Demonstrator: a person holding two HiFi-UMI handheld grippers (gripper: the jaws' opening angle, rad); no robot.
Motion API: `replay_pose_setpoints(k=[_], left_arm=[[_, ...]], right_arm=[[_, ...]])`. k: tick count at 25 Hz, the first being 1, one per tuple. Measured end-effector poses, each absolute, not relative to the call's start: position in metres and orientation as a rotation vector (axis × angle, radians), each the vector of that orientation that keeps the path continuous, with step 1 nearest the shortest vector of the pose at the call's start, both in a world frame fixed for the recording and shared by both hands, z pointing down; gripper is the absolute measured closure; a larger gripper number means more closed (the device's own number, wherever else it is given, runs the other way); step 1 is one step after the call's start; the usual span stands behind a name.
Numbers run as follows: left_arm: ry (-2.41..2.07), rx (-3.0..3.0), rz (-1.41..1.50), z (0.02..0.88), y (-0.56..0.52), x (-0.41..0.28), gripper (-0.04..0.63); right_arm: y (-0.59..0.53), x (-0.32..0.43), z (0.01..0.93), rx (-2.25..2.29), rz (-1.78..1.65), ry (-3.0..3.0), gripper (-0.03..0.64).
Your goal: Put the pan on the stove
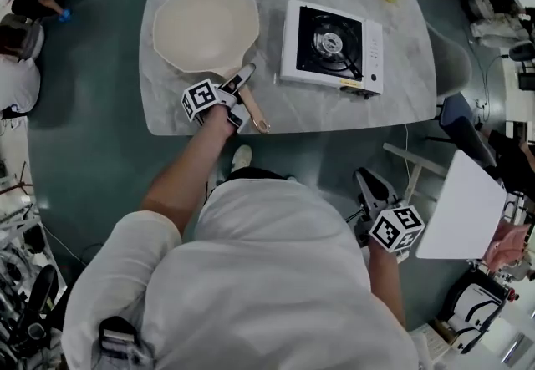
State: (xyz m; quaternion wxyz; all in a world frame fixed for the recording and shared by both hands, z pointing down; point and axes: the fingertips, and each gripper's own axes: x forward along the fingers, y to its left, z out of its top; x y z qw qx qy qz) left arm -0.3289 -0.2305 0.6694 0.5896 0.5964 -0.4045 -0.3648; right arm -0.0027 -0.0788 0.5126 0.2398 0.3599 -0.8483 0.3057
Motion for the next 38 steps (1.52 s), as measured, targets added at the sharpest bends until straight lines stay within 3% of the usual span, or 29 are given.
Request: replay_pose_setpoints(k=[4,9,31,38], left_arm=[[-0.863,1.401,-0.871,0.662,-0.235,-0.324,0.403],[-0.824,1.383,-0.838,0.663,-0.237,-0.317,0.454],[-0.858,1.514,-0.515,0.615,-0.196,-0.324,0.457],[-0.734,1.548,-0.436,0.572,-0.199,-0.284,0.454]], right_arm=[[-0.071,-0.003,0.512,1.043,0.857,-2.296,0.563],[-0.065,0.000,0.518,1.080,0.883,-2.277,0.563],[-0.072,-0.009,0.531,1.087,0.895,-2.336,0.565],[-0.076,-0.003,0.535,1.119,0.920,-2.365,0.565]])
